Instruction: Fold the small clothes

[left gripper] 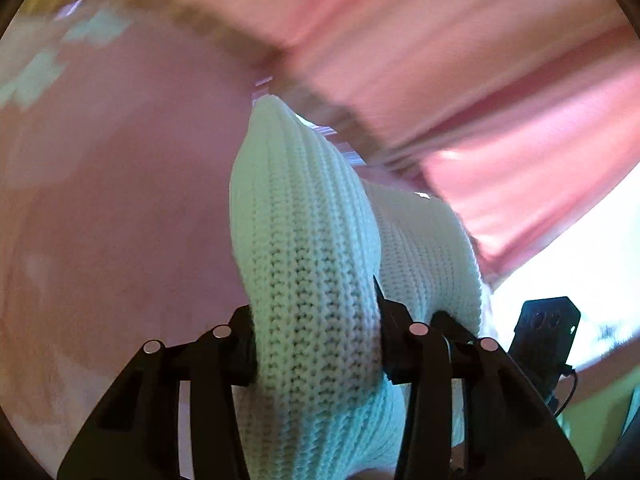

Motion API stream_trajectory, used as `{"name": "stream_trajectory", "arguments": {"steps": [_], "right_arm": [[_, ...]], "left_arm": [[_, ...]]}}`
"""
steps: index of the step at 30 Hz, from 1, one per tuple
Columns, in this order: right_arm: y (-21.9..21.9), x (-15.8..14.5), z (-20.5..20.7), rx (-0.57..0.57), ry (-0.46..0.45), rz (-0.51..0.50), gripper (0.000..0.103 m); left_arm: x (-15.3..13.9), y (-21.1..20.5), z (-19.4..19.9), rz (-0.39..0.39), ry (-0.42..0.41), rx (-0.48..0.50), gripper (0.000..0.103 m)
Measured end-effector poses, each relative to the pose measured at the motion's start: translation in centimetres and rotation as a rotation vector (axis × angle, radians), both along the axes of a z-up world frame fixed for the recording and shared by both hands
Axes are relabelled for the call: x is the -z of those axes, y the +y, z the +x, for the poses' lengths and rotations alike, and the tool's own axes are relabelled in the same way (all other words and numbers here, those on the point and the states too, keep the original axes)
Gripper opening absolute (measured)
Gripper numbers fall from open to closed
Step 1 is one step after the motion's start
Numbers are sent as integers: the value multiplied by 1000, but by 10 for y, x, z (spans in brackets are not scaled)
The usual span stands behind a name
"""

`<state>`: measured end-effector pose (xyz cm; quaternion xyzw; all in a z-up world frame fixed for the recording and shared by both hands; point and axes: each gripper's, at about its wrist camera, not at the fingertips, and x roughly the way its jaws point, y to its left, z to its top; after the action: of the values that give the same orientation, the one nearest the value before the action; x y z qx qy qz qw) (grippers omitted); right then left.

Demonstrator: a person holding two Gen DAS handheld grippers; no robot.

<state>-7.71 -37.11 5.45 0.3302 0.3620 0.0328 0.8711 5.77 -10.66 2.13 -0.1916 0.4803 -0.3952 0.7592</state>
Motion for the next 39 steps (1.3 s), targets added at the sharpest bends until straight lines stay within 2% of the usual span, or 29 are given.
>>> {"name": "stream_trajectory", "arguments": {"steps": [6, 11, 14, 16, 18, 21, 23, 25, 26, 27, 28, 29, 30, 31, 33, 36, 39], "right_arm": [[22, -110, -71, 95, -261, -172, 31], [56, -188, -98, 90, -473, -260, 32], [76, -210, -84, 48, -548, -265, 33], [87, -210, -63, 13, -557, -255, 34], [101, -196, -29, -32, -526, -223, 35], [116, -147, 33, -91, -411, -176, 39], [126, -99, 75, -133, -321, -178, 43], [136, -36, 111, -138, -178, -245, 44], [139, -9, 122, -125, -112, -289, 44], [140, 21, 129, -101, -35, -342, 44], [141, 34, 132, -93, 19, -353, 44], [141, 41, 134, -108, 55, -328, 44], [145, 43, 135, -151, 51, -278, 46], [151, 42, 135, -178, 36, -272, 50], [151, 42, 137, -164, 2, -332, 72], [146, 57, 159, -176, 34, -298, 74], [140, 86, 176, -191, 116, -208, 75]], "left_arm": [[-106, 9, -49, -148, -252, 100, 43], [-188, 51, -78, -241, -469, 110, 46], [-213, 74, -85, -253, -560, 83, 50], [-220, 95, -82, -244, -601, 44, 52], [-212, 112, -68, -213, -608, -10, 54], [-168, 134, -33, -133, -550, -118, 58], [-129, 140, -6, -68, -494, -157, 75], [-59, 144, 33, 105, -402, -245, 78], [-34, 146, 44, 187, -363, -278, 78], [-3, 149, 59, 290, -286, -318, 77], [19, 151, 69, 344, -219, -310, 75], [31, 152, 75, 375, -191, -299, 75], [35, 157, 74, 390, -192, -302, 75], [37, 159, 73, 391, -204, -306, 76], [40, 158, 77, 364, -191, -292, 79], [48, 160, 87, 292, -106, -273, 83], [69, 149, 101, 289, -24, -271, 84]]}}
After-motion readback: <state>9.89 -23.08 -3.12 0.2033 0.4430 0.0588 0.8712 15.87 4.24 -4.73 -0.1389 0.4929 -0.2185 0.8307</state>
